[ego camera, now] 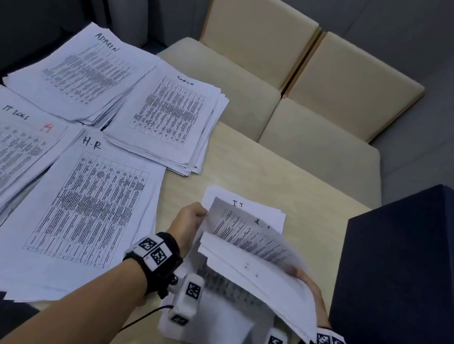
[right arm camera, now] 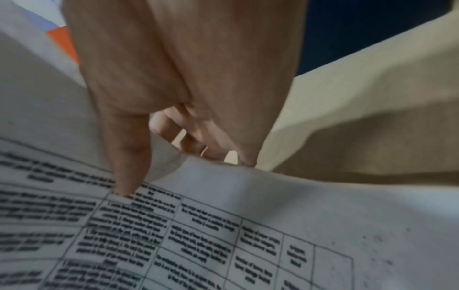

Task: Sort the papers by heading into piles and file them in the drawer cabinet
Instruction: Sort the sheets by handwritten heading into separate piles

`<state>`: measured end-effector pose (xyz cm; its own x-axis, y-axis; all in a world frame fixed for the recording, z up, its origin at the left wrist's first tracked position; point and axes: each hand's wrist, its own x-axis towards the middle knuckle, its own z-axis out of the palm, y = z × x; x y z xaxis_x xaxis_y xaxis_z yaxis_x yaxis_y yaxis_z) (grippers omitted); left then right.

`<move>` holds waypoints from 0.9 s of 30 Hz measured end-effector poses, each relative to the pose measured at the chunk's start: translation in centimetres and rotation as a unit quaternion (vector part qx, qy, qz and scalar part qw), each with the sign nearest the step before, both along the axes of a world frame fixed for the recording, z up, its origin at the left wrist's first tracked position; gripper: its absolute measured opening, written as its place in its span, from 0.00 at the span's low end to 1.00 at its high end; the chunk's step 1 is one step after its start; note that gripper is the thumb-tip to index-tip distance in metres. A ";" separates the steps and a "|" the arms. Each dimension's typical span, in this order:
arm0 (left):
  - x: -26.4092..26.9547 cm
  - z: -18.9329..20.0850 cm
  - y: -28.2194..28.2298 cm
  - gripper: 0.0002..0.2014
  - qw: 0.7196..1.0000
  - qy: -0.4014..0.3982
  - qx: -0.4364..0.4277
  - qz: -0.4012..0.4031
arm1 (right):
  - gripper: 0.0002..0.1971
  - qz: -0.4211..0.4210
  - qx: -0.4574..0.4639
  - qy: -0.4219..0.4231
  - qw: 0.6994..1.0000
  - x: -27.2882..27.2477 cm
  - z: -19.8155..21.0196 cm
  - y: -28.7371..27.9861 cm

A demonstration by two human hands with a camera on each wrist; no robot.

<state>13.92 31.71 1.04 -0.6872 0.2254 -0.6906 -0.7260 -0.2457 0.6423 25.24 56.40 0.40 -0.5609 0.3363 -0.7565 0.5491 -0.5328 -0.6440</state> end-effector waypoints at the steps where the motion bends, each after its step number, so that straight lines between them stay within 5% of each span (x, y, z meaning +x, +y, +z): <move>1: -0.2 -0.2 -0.2 0.27 1.000 0.004 0.003 -0.019 | 0.07 0.016 0.005 -0.006 1.000 0.1 0.2 0.1; 3: -0.5 -1.8 -0.6 0.25 0.982 0.066 -0.163 -0.070 | 0.08 -0.014 0.009 -0.003 1.000 0.5 -0.3 0.1; 5: -0.3 -3.2 -0.9 0.13 0.894 0.156 -0.409 -0.099 | 0.05 -0.049 0.032 0.024 0.998 1.3 -1.1 -0.2; 8: 0.7 -4.6 -0.9 0.22 0.792 0.212 -0.533 -0.208 | 0.19 -0.060 0.007 0.045 0.997 2.6 -0.8 -1.4; 12: 0.4 -4.7 -0.7 0.15 0.750 0.199 -0.559 -0.293 | 0.18 -0.053 0.062 0.046 0.996 2.3 -1.0 -0.2; 16: -0.2 -4.6 -0.8 0.10 0.719 0.255 -0.575 -0.296 | 0.13 -0.089 0.089 0.032 0.992 1.7 -1.0 -0.4; 19: 0.1 -4.6 -0.4 0.25 0.746 0.215 -0.560 -0.288 | 0.11 -0.097 0.059 0.035 0.993 1.7 -0.9 -0.4; 21: 0.5 -4.5 0.3 0.24 0.758 0.183 -0.545 -0.309 | 0.12 -0.093 0.035 0.034 0.995 1.7 -0.7 -0.6; 24: 0.8 -4.6 0.7 0.12 0.709 0.210 -0.576 -0.348 | 0.13 -0.083 0.013 0.032 0.996 1.9 -0.7 -0.9; 27: 0.8 -5.0 0.3 0.18 0.708 0.238 -0.586 -0.313 | 0.09 -0.083 0.019 0.005 0.996 2.1 -1.1 -0.5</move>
<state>14.75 31.97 -3.96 -0.9239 0.0524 -0.3791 -0.0891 0.9339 0.3462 27.33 55.86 -0.74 -0.5029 0.4538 -0.7356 0.4483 -0.5907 -0.6709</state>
